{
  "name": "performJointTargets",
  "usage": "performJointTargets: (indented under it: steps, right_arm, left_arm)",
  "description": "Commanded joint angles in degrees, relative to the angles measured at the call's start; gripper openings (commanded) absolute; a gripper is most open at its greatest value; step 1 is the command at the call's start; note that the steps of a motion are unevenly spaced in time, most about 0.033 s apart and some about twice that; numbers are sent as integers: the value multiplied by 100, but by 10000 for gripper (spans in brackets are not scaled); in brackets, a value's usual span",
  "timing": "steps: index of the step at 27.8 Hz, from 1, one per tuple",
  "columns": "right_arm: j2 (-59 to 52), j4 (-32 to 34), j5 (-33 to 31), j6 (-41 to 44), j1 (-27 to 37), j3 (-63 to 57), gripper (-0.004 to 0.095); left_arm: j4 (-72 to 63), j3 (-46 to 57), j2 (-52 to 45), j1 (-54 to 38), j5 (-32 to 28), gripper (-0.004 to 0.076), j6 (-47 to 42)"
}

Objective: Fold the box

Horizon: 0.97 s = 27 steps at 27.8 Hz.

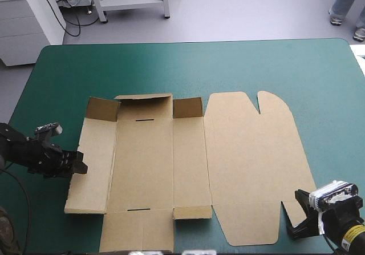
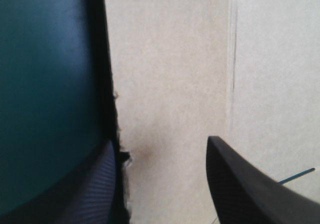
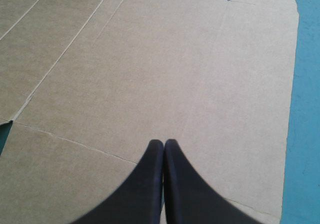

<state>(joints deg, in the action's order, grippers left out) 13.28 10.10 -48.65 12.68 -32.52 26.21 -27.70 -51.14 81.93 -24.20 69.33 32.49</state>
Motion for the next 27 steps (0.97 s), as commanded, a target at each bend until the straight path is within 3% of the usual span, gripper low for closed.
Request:
performJointTargets:
  steps: [1,13,23,24,26,27]
  right_arm:
    - [52,124,376,-25,21,146,-18]
    - [52,139,376,-25,21,146,-18]
    - [52,178,376,-25,21,144,-18]
    - [52,178,376,-25,21,144,-18]
    - [52,178,376,-25,21,144,-18]
    - [52,178,376,-25,21,144,-18]
  left_arm:
    - [-351,-17,65,-16,504,393,56]
    - [-1081,406,183,48,504,393,43]
    - [-1130,405,183,944,504,386,-71]
    - [-1119,404,183,957,504,375,-104]
    - [-1102,404,183,957,504,279,-138]
    - [-1077,382,183,957,504,147,-138]
